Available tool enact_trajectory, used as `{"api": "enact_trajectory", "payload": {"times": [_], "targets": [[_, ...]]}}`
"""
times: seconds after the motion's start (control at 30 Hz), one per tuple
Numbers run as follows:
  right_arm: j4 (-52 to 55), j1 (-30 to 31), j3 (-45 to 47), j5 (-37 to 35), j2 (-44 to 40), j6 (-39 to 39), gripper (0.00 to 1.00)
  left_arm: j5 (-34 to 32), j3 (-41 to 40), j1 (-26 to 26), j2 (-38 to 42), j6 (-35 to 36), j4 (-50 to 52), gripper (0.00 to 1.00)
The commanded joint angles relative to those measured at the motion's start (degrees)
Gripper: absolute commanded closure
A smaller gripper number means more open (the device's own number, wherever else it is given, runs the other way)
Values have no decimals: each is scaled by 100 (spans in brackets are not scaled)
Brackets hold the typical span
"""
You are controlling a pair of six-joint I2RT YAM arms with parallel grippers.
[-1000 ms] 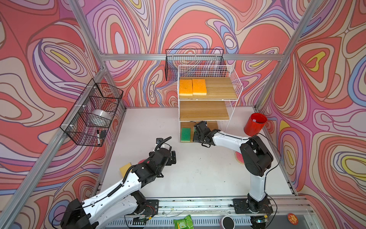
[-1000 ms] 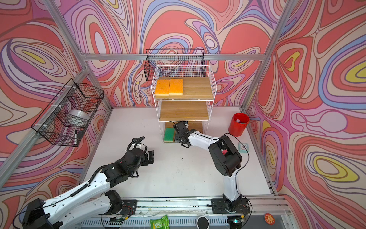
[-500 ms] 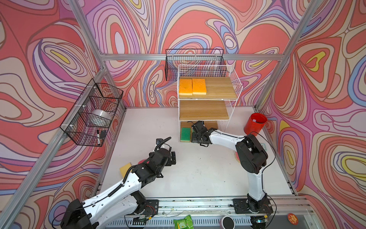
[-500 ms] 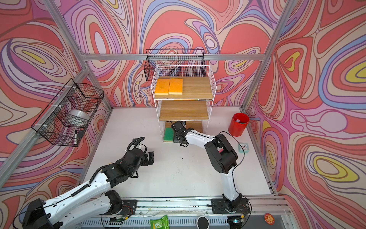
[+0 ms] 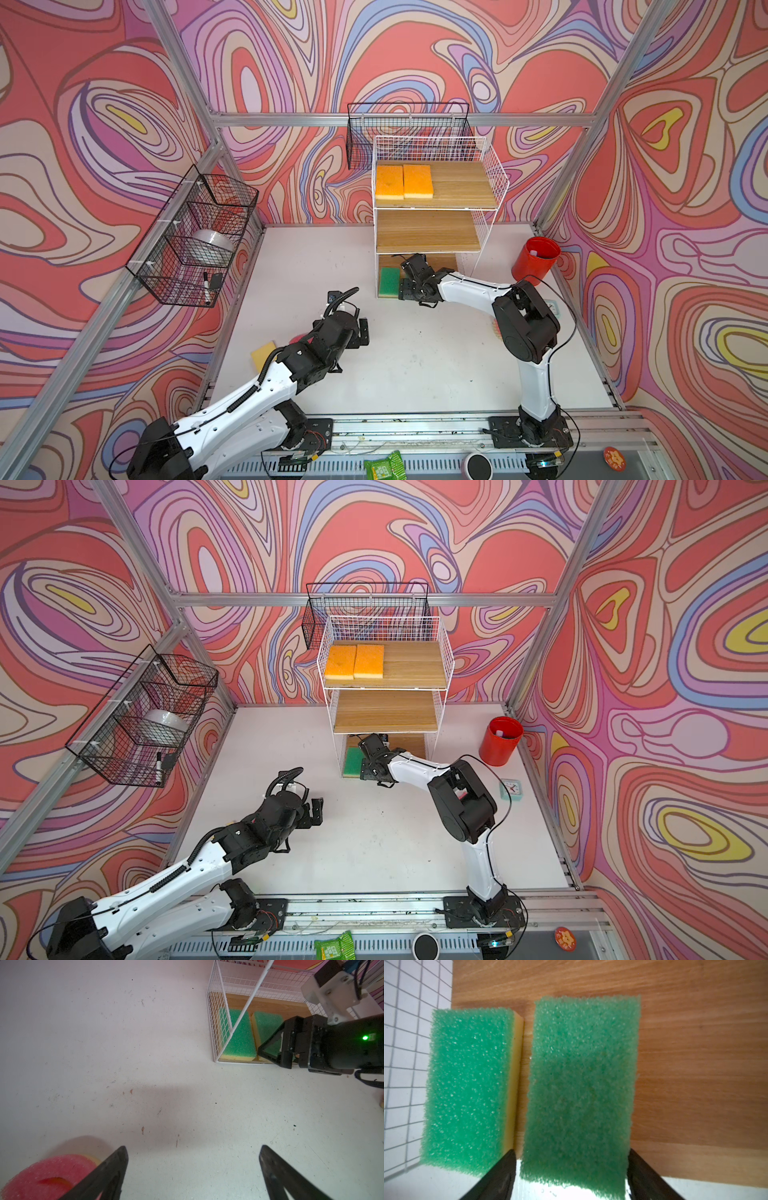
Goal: Arrange cleaning sponges on a shelf
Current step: Place the cleaning sponge at the shelf.
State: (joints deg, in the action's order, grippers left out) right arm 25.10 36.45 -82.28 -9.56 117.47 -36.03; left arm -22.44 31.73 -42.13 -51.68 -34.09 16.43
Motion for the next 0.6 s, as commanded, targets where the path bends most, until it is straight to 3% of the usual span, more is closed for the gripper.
{"api": "enact_trajectory", "payload": {"times": [0.0,0.57], "targets": [[-208,-77,-164,62,-13,56,16,11,-69,62,18,38,-87,0],[-93,-15,-283,-195,66,225,24,55,-79,100,18,19,-87,0]]}}
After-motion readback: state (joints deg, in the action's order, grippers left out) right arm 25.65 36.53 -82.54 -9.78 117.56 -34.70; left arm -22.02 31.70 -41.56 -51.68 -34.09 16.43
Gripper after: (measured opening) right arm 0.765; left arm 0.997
